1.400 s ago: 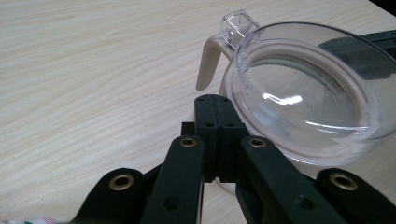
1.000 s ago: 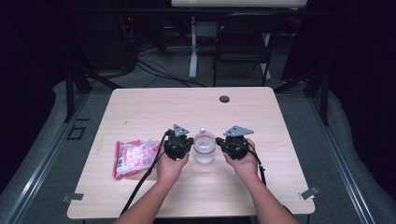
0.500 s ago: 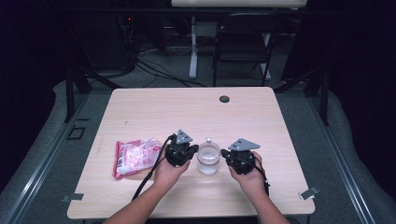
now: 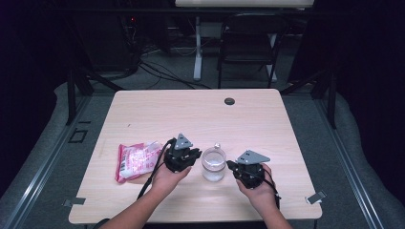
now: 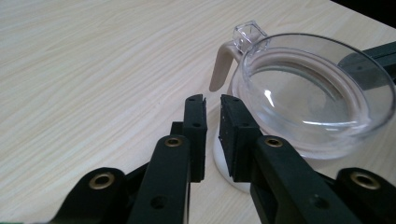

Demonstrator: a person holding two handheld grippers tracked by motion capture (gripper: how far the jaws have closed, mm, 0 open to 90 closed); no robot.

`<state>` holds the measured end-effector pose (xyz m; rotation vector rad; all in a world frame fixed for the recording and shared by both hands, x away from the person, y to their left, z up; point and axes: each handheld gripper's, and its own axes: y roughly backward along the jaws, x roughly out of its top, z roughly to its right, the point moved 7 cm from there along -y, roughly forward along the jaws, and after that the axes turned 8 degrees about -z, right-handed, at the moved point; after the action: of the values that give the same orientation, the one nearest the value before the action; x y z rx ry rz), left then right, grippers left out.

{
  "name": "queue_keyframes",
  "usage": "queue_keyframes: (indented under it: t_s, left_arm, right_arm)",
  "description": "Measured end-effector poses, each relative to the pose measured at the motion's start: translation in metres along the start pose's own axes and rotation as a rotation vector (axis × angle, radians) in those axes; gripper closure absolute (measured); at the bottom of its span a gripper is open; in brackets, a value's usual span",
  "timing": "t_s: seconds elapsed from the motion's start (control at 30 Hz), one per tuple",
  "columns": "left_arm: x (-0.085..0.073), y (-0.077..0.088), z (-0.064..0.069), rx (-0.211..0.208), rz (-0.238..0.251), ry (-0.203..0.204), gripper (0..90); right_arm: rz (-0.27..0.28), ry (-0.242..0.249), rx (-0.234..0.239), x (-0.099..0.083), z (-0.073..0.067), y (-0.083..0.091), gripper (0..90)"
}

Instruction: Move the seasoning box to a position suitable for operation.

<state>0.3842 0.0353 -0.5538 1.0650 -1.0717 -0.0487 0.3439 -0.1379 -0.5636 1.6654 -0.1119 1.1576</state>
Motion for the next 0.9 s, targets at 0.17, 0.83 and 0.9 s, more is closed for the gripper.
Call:
queue_keyframes:
  t_s: [0.17, 0.83, 0.9]
  left_arm:
    - [-0.006, 0.011, 0.002, 0.014, 0.020, -0.023, 74.0]
    - [-0.053, 0.030, -0.012, 0.009, 0.074, 0.039, 59.1]
    - [-0.056, 0.032, -0.015, 0.014, 0.078, 0.049, 58.2]
  right_arm:
    - [0.001, 0.047, 0.047, 0.002, -0.013, 0.001, 90.0]
    - [0.024, 0.085, 0.145, 0.018, -0.034, -0.017, 89.3]
    - [0.026, 0.087, 0.150, 0.019, -0.033, -0.019, 88.6]
